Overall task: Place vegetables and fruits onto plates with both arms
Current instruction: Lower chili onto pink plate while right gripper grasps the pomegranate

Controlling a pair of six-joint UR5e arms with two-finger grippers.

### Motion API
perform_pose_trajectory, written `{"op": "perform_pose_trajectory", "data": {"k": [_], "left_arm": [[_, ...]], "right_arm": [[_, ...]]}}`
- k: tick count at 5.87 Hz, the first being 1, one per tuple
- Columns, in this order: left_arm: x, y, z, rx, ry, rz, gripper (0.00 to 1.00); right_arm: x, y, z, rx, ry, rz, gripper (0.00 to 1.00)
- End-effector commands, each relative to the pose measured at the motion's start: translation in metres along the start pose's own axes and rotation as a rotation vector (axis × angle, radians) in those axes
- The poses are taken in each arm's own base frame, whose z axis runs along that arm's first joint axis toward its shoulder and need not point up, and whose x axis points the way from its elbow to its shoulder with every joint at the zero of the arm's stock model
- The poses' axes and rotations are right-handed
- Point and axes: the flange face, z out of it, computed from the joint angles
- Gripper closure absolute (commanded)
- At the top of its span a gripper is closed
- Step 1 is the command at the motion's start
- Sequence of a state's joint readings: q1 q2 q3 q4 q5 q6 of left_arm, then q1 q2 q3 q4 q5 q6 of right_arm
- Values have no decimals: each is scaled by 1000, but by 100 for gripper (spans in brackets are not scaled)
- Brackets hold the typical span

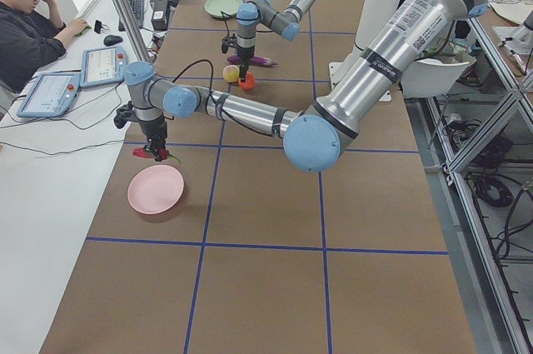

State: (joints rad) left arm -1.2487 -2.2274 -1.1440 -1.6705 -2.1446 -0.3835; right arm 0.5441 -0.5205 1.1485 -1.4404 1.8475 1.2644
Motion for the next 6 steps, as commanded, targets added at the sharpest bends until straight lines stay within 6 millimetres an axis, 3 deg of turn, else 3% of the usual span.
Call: {"op": "perform_pose_trajectory", "data": {"k": [1,3,5,6], "left_arm": [[-1,-1,2,-3,-3,-2,100],[-1,-1,2,-3,-3,-2,100],[-11,-1,15,-12,-11,-10,100],[-23,-2,37,2,-49,0,100]], "right_arm": [[-1,4,8,-6,3,-3,0],[1,2,17,-2,-5,-4,9],[-2,2,13,4,-24,10,54],[-4,2,10,6,-30,13,85]]}}
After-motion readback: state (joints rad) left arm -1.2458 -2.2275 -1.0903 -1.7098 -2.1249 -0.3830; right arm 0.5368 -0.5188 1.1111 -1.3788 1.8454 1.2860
